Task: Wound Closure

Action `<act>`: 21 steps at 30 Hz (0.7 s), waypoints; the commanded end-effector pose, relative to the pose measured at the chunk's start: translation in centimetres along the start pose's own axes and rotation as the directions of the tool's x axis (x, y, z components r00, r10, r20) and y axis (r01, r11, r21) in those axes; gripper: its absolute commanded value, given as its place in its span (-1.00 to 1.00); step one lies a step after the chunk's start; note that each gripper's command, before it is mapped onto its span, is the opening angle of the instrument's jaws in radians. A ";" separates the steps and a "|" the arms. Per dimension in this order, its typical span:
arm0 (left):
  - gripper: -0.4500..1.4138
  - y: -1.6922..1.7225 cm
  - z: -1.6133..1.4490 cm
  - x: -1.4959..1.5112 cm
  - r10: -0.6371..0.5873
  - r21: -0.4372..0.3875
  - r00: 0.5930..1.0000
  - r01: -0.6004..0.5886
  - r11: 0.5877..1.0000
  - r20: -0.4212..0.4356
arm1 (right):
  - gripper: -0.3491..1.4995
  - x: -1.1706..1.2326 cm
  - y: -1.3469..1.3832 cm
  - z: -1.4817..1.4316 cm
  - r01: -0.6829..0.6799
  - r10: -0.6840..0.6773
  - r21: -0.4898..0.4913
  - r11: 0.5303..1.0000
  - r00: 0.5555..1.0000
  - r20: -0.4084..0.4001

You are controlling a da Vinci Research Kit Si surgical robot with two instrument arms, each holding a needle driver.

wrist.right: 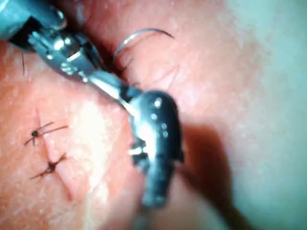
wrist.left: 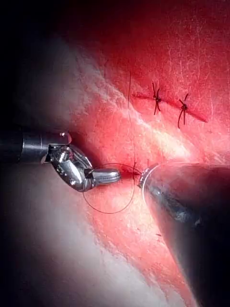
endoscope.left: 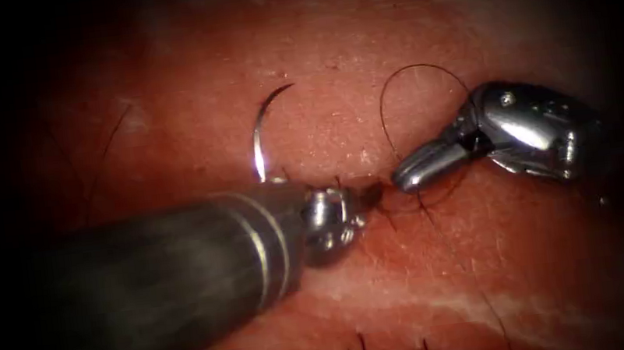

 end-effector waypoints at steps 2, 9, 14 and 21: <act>-1.00 0.04 0.14 0.02 -0.001 -0.002 1.000 0.001 1.000 0.001 | -1.00 -0.12 -0.03 -0.01 0.063 -0.069 0.075 0.995 0.994 0.086; -1.00 0.03 0.16 0.03 -0.002 0.000 1.000 0.002 1.000 0.005 | -0.38 -0.33 -0.13 0.15 0.117 -0.198 0.285 0.951 0.941 0.276; -1.00 0.03 0.18 0.05 0.003 0.001 1.000 -0.003 1.000 0.006 | -0.27 -0.49 -0.25 0.24 0.126 -0.270 0.387 0.914 0.899 0.346; -1.00 0.05 0.18 0.04 0.005 -0.003 1.000 -0.005 1.000 0.009 | -0.16 -0.56 -0.30 0.27 0.136 -0.331 0.468 0.873 0.870 0.365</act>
